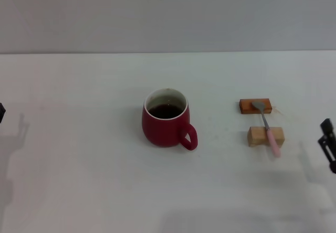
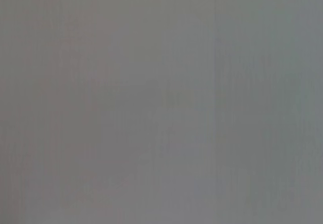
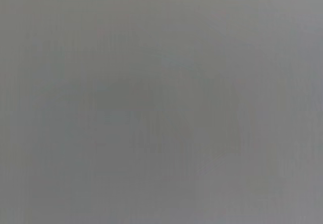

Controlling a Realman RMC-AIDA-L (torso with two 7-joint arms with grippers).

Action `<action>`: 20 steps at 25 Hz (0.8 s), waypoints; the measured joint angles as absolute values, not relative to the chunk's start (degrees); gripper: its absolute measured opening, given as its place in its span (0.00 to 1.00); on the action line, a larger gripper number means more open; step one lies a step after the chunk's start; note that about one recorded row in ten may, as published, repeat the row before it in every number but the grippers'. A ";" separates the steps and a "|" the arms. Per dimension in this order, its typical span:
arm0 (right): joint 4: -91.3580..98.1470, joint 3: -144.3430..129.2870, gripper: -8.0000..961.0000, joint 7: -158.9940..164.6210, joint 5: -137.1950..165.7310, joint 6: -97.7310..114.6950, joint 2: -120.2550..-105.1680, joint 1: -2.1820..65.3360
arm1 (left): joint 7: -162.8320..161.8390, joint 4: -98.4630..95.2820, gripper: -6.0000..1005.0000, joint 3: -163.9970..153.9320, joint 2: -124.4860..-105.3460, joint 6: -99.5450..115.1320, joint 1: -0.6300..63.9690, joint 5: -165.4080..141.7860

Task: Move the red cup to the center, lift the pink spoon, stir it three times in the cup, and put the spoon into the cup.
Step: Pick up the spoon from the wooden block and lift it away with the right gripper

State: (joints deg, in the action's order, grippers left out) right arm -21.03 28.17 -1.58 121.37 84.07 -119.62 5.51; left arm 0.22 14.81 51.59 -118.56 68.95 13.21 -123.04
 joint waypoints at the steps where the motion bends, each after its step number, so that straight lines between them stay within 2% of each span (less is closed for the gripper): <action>1: -21.25 28.11 0.80 -1.58 121.37 81.44 -119.61 5.99 | 0.28 14.75 0.81 51.59 -118.57 68.66 13.48 -123.05; 20: -23.61 24.24 0.79 -1.58 121.33 71.53 -119.71 7.98 | 0.25 14.08 0.81 51.59 -118.47 68.46 14.43 -123.04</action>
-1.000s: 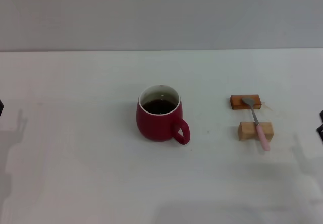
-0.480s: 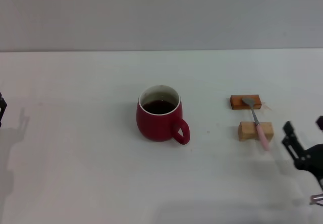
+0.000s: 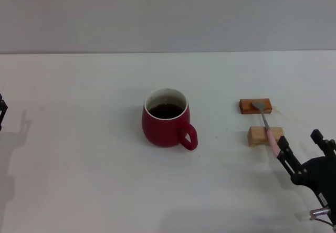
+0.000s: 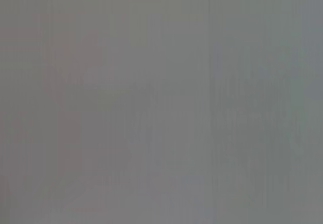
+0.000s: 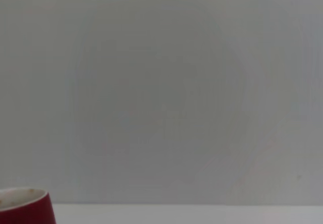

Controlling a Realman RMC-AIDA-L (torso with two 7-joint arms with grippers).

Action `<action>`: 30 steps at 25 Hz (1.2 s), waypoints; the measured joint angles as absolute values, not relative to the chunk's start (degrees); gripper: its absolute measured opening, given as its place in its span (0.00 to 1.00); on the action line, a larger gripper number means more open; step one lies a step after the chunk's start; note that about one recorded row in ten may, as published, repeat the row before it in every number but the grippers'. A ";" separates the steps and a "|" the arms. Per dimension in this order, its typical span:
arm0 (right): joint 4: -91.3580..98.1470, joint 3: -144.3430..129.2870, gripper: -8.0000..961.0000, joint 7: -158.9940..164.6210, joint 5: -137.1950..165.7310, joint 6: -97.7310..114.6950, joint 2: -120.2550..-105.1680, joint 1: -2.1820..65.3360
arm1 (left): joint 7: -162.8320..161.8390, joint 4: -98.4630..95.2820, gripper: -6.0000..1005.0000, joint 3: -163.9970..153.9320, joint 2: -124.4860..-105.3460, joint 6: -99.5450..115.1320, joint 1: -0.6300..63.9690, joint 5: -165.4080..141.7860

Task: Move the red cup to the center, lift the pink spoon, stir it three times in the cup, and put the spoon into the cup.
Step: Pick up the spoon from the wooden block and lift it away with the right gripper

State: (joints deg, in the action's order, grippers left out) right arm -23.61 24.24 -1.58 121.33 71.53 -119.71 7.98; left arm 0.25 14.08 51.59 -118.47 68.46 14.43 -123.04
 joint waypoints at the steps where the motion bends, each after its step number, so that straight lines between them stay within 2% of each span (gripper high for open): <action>1: -23.70 24.25 0.79 -1.58 121.33 70.97 -119.71 8.12 | 0.24 14.07 0.81 51.59 -118.47 68.46 14.43 -123.05; 30: -24.00 24.17 0.79 0.46 121.52 63.42 -119.71 10.98 | 0.35 14.06 0.81 51.59 -118.48 68.47 14.80 -123.05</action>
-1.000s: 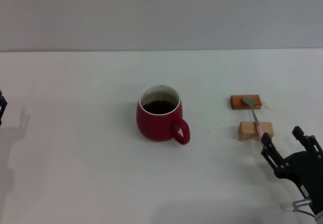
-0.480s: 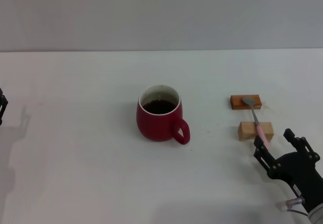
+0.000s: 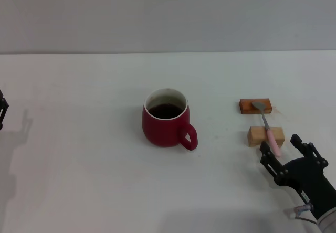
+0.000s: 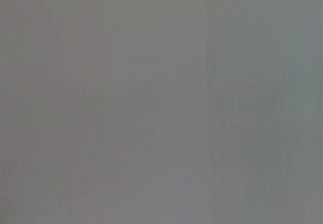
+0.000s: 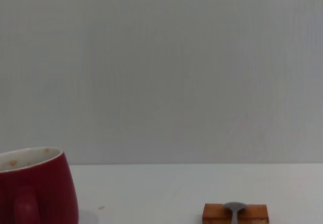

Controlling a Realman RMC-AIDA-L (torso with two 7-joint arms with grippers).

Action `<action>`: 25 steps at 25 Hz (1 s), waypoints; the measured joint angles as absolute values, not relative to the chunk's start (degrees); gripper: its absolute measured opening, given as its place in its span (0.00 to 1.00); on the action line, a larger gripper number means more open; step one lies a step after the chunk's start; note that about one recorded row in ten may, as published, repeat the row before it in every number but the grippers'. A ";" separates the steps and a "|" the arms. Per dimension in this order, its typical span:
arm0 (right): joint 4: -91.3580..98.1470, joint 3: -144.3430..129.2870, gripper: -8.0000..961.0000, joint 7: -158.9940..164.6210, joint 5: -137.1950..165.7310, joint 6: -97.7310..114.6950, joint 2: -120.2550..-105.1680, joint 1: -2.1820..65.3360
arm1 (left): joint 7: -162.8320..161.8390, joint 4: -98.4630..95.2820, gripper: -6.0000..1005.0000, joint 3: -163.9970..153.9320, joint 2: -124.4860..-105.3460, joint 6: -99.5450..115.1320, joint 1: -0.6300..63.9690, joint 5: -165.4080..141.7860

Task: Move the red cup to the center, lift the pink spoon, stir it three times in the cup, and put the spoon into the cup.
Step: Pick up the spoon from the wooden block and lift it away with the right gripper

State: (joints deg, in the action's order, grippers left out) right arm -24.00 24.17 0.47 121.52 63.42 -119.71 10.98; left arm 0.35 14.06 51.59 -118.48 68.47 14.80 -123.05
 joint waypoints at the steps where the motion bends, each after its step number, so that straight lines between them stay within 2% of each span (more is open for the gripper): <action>1: -24.00 24.17 0.79 0.46 121.54 63.38 -119.71 10.99 | 0.35 14.06 0.81 51.59 -118.47 68.47 14.79 -123.05; 19: -24.34 22.52 0.68 0.45 121.83 62.05 -119.65 11.41 | 0.35 13.97 0.81 51.56 -118.48 68.47 14.76 -123.05; 25: -24.33 22.50 0.56 0.45 121.68 62.15 -119.61 11.23 | 0.35 13.97 0.81 51.40 -118.48 68.47 14.76 -123.24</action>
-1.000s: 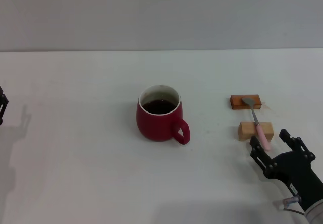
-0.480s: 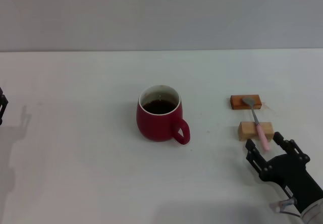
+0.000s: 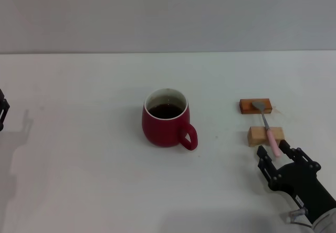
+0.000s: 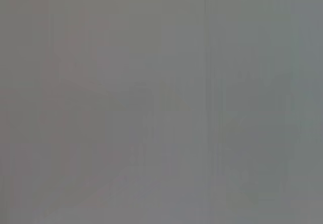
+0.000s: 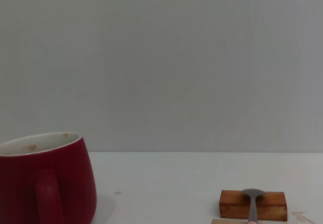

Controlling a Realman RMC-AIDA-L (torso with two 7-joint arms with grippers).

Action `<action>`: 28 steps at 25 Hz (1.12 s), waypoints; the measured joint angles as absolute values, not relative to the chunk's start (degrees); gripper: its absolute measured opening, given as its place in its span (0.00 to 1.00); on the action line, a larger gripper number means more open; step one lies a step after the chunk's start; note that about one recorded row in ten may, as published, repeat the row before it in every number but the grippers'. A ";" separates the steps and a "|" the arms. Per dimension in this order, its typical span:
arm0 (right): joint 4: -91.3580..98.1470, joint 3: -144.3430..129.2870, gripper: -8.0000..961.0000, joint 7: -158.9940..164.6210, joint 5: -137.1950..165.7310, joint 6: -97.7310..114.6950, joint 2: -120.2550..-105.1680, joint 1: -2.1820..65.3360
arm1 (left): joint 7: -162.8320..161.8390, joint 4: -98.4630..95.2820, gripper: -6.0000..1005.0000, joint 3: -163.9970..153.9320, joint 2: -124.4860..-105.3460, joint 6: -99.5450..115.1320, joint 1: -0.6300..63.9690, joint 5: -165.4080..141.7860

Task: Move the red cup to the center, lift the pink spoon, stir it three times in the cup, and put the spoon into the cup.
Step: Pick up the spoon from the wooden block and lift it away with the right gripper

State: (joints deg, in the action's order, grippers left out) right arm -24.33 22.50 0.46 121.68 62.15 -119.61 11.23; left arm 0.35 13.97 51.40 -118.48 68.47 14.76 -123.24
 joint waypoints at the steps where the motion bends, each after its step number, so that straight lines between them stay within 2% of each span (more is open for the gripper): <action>1: -24.33 22.73 0.56 0.45 121.65 62.26 -119.61 11.14 | 0.35 13.97 0.81 51.35 -118.48 68.47 14.76 -123.29; 19: -24.26 23.26 0.54 0.44 120.64 62.10 -119.70 11.34 | 0.35 13.97 0.81 51.24 -118.48 68.46 14.76 -123.40; 24: -24.26 23.11 0.39 0.44 120.60 62.07 -119.58 11.42 | 0.24 13.62 0.81 51.24 -118.48 68.47 14.77 -123.40; 28: -24.26 23.12 0.39 0.44 120.59 62.05 -119.55 11.42 | 0.27 13.59 0.81 51.24 -118.48 68.47 14.85 -123.40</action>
State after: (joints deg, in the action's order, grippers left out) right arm -24.26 23.12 0.44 120.59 62.05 -119.55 11.42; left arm 0.27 13.59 51.24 -118.48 68.47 14.85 -123.40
